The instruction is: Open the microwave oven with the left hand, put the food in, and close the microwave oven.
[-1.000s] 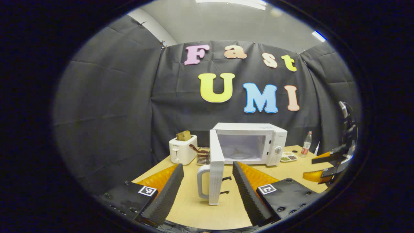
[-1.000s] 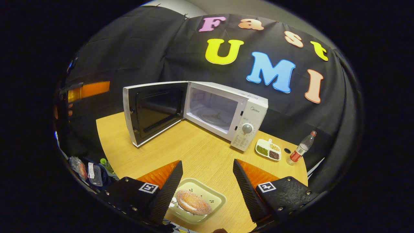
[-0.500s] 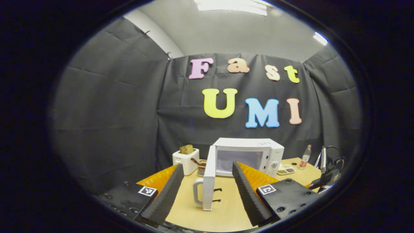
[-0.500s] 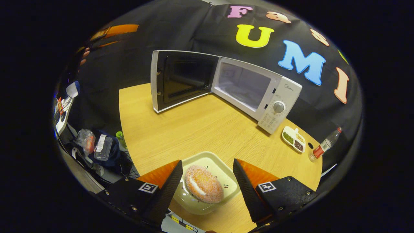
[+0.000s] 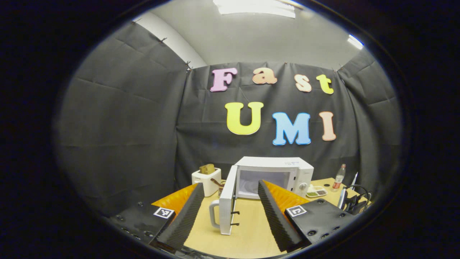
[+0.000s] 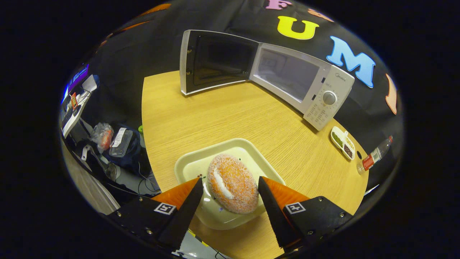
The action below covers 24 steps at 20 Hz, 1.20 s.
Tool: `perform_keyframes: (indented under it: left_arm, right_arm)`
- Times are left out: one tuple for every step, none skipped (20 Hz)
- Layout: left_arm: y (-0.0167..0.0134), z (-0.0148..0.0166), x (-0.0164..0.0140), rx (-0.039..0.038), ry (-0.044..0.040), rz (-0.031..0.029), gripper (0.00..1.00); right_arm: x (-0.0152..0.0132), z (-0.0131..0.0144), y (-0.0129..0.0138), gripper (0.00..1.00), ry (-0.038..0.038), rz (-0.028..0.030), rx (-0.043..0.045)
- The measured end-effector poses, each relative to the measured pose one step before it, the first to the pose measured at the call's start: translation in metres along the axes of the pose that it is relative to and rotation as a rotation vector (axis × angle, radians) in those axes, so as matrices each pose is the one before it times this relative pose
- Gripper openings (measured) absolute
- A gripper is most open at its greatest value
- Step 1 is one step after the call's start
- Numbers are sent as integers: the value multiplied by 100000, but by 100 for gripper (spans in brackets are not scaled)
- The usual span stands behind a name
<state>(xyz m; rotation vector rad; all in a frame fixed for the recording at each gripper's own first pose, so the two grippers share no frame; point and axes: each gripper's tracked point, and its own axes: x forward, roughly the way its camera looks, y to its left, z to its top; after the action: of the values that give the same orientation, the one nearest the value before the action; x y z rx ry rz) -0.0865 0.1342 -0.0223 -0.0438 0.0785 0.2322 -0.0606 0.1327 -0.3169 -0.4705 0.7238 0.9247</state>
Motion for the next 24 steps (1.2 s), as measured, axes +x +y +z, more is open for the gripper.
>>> perform_keyframes:
  left_arm:
    - [-190, -41, 18, 308, 261, 337, 97]
    - [-72, -95, 88, -38, 365, 482, 97]
    - [-176, 8, 129, -327, 265, 299, 97]
    - [-208, -165, 123, -297, 299, 403, 97]
    - [-190, 36, 124, -168, -45, 510, 97]
    - [-109, -25, 100, 60, -305, 489, 97]
    - [-193, 175, 49, 367, -377, 400, 97]
    - [-312, 98, 217, 641, -468, 340, 97]
    - [-271, 149, 20, 797, -555, 334, 98]
    - [-212, 27, -11, 671, -396, 215, 98]
    - [-174, 204, 179, 695, -412, 294, 97]
    - [-238, 283, 320, 453, -489, 253, 97]
    - [-161, 349, 182, -50, -461, 55, 97]
    - [-104, 8, -95, -575, -529, -389, 97]
    - [-68, 223, 76, -594, -467, -479, 97]
    - [1, 217, 359, -209, -607, -222, 97]
    - [116, 172, 470, 119, -513, 71, 97]
    - [183, 70, 459, 164, -680, 127, 97]
    - [212, 74, 431, -42, -641, -53, 97]
    - [240, -58, 445, -261, -760, -70, 97]
    - [366, 89, 416, -611, -425, -108, 97]
    - [347, -145, 660, -1075, -420, -145, 97]
    - [292, 22, 862, -1276, 145, -224, 97]
    - [391, -161, 815, -1302, 115, -345, 97]
  right_arm:
    - [336, -193, -144, 95, 4, -749, -1467]
    - [307, -31, -186, 95, 35, -482, -1080]
    - [153, -30, 172, 95, -225, 863, -122]
    - [200, 197, -154, 95, -882, -72, -118]
    - [283, -97, -441, 94, 213, -675, -954]
    - [41, 54, 90, 82, -104, 712, -127]
    - [68, 8, -51, 78, -407, -78, -500]
    - [-140, 78, -117, 77, -353, 58, -219]
    - [17, 100, 56, 73, -405, 84, 205]
    - [-157, 150, -48, 72, -597, -230, 400]
    - [-207, 364, -36, 70, -1177, -433, 317]
    - [-313, 643, -174, 73, -1940, -625, 132]
    - [-270, 703, -307, 72, -2092, -1215, -238]
    - [-344, 811, -443, 72, -1738, -1438, -434]
    - [-241, 817, -377, 72, -1911, -1411, -178]
    - [-321, 1219, -437, 72, -2375, -1191, -23]
    - [-96, 1065, -426, 72, -2223, -1117, -95]
    - [-126, 1209, -588, 72, -2032, -1400, -350]
    - [-277, 866, -371, 72, -1539, -1296, -492]
    - [-13, 1146, -500, 72, -1876, -1291, -399]
    - [67, 1191, -470, 72, -2127, -1372, -326]
    - [151, 1328, -508, 72, -2019, -1487, -113]
    - [312, 1130, -521, 72, -1665, -1662, -8]
    - [316, 1329, -631, 72, -2116, -1693, 260]
